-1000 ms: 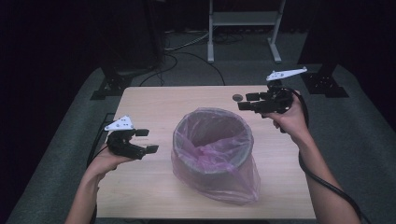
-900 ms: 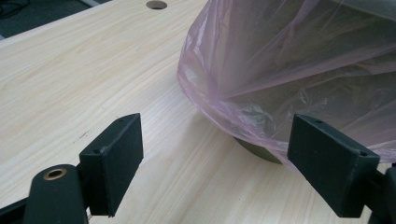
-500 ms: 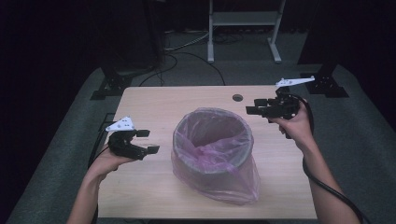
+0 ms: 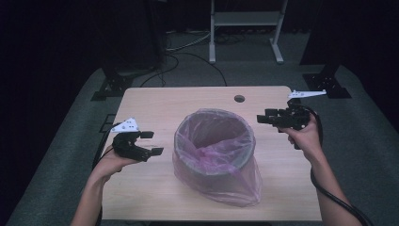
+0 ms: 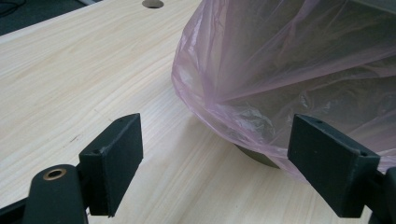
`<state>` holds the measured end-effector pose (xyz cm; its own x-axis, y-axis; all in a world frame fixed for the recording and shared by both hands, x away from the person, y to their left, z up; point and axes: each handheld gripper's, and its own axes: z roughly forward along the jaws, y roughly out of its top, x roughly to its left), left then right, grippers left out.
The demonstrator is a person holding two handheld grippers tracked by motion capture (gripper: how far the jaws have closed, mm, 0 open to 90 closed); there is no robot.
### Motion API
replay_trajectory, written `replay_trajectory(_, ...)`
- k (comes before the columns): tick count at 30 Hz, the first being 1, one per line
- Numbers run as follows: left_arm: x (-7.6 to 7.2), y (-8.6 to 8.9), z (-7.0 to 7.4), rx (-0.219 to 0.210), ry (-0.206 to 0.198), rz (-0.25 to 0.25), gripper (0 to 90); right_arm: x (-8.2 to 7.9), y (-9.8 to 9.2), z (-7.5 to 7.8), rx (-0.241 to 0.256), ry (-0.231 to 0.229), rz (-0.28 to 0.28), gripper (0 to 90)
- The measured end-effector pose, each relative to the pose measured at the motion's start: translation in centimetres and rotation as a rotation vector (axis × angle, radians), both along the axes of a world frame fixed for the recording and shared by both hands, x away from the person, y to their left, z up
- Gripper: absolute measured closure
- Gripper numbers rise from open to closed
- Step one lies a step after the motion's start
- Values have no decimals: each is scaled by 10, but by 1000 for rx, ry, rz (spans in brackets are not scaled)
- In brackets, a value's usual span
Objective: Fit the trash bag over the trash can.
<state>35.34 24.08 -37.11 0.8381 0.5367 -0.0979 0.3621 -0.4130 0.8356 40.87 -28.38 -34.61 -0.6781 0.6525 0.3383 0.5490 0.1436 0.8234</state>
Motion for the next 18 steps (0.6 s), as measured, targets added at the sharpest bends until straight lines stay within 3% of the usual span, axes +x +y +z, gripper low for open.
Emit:
replay_trajectory(2,0,-1,-2,4,-3,12,101,-1,-3,-3,3,3,-7,332)
replay_trajectory(18,-1,2,-13,-6,6,24,98,-10,-17,-27,7,29,-37,328)
